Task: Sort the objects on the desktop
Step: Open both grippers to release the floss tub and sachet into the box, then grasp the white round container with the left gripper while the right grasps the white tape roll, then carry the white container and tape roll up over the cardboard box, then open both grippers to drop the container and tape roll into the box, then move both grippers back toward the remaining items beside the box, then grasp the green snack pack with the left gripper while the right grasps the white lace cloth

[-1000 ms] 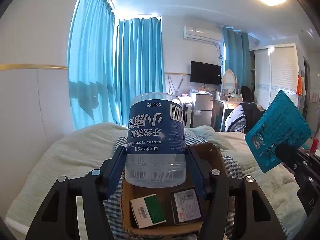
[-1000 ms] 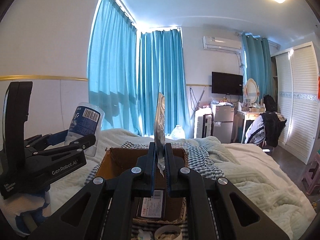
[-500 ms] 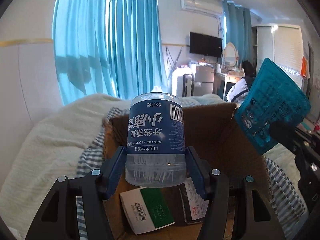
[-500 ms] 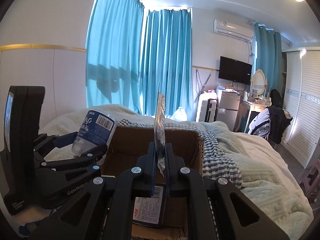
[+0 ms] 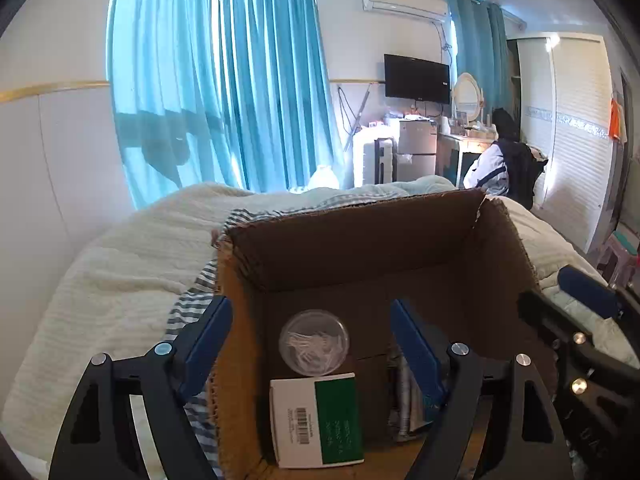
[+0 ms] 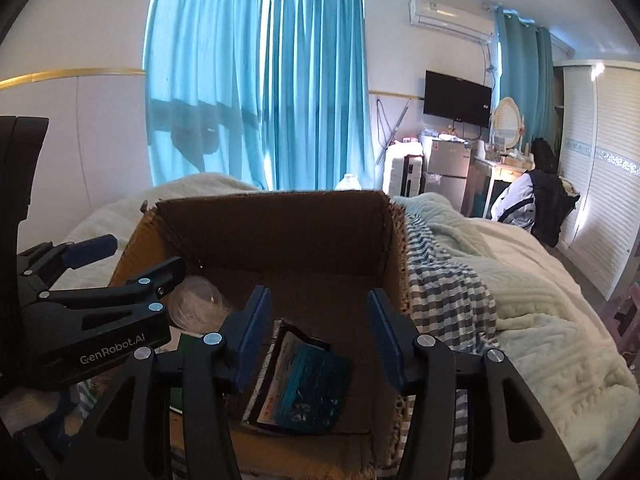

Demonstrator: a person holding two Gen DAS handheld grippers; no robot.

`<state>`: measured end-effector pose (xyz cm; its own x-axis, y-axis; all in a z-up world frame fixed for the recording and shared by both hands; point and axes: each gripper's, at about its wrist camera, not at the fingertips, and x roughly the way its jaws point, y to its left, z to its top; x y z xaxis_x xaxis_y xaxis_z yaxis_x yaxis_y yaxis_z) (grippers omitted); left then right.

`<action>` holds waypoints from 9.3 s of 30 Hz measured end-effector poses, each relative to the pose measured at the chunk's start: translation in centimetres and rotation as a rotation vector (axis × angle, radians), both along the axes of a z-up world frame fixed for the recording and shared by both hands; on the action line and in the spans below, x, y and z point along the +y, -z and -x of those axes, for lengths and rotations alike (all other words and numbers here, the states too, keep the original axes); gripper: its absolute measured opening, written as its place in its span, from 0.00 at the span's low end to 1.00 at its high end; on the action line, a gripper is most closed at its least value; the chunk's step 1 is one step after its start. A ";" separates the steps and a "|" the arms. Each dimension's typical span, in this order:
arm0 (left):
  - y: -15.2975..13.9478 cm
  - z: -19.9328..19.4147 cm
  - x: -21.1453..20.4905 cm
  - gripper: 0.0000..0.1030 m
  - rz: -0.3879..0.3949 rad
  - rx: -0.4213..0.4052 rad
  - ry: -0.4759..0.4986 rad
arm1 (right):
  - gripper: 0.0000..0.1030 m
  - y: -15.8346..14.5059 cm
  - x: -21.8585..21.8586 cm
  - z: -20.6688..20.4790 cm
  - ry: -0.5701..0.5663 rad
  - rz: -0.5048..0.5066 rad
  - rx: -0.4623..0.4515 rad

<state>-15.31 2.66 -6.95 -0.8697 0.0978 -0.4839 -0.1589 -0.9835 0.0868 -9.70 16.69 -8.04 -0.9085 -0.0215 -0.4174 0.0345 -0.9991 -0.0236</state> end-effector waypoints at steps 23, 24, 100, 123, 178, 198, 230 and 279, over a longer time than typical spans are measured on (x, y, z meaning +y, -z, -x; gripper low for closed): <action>-2.0 -14.0 -0.9 0.81 -0.028 -0.014 -0.027 | 0.68 -4.6 4.0 -15.0 0.020 0.034 0.058; -1.7 -14.4 -0.7 0.81 -0.029 -0.022 -0.026 | 0.68 -4.5 4.2 -15.4 0.021 0.029 0.050; 1.4 -14.6 -1.7 0.31 -0.188 -0.098 0.147 | 0.03 1.3 2.5 -13.0 -0.031 0.027 -0.101; -4.1 -4.8 -1.2 0.31 -0.135 0.047 0.108 | 0.03 -6.8 -0.2 -6.7 -0.062 -0.020 0.083; -7.6 -5.0 -0.2 0.87 -0.185 0.075 0.063 | 0.42 -7.8 3.5 -6.6 0.023 0.001 0.113; -4.6 -11.8 -0.1 0.99 -0.132 -0.003 -0.015 | 0.78 -5.4 6.6 -14.0 0.062 0.005 0.075; 15.3 -18.5 2.3 0.81 -0.115 -0.516 -0.006 | 0.63 7.7 7.3 -10.8 -0.020 -0.032 -0.220; 8.4 -19.9 2.4 0.32 -0.097 -0.264 0.152 | 0.09 6.5 4.7 -12.2 -0.119 0.025 -0.206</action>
